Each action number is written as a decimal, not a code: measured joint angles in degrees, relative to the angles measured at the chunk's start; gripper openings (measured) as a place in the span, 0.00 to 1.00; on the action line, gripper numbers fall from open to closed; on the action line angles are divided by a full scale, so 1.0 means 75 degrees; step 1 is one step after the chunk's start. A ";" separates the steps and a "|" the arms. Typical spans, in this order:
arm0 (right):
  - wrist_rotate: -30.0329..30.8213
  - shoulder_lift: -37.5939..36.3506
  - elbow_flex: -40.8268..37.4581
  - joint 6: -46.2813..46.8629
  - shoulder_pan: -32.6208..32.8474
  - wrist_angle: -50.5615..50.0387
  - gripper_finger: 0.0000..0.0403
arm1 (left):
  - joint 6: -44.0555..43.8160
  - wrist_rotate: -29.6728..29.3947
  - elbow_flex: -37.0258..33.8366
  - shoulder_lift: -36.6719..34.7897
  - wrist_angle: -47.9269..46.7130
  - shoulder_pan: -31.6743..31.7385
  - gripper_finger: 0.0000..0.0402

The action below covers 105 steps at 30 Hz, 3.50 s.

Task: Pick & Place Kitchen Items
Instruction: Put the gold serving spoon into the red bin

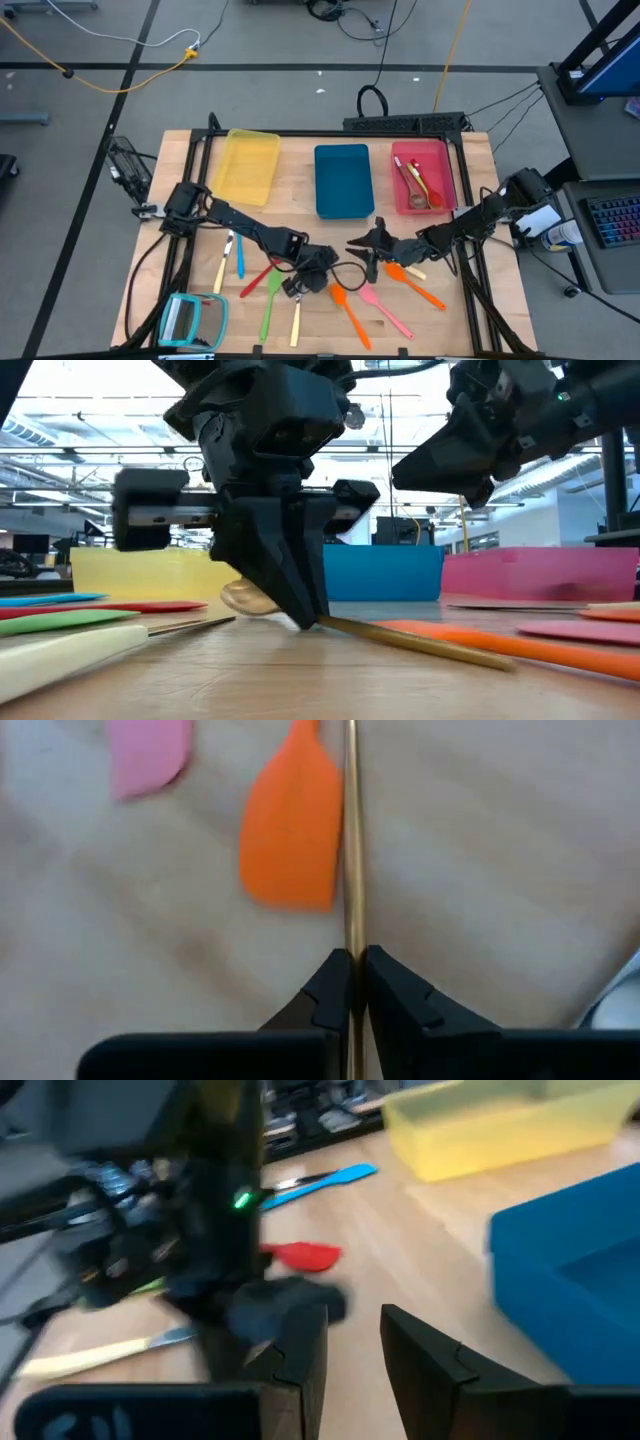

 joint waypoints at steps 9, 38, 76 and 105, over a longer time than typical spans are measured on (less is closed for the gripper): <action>-0.0296 0.0003 0.0003 -0.0181 -0.0174 -0.0729 0.41 | 0.0397 -0.0761 -0.0001 -0.0264 0.0277 0.0494 0.06; -0.1813 0.0003 -0.0003 0.0411 -0.1640 -0.1769 0.43 | 0.0250 -0.3065 0.0009 -0.0271 0.2340 0.1137 0.08; -0.1863 0.0009 -0.0003 0.1378 -0.1619 -0.2251 0.06 | -0.0668 -0.3710 0.0029 -0.0288 0.2049 0.0951 0.30; -0.0058 -0.2767 0.0000 0.0533 -0.1640 -0.4838 0.05 | -0.3465 -0.8181 -0.0002 -0.1115 -0.2330 -0.0405 0.23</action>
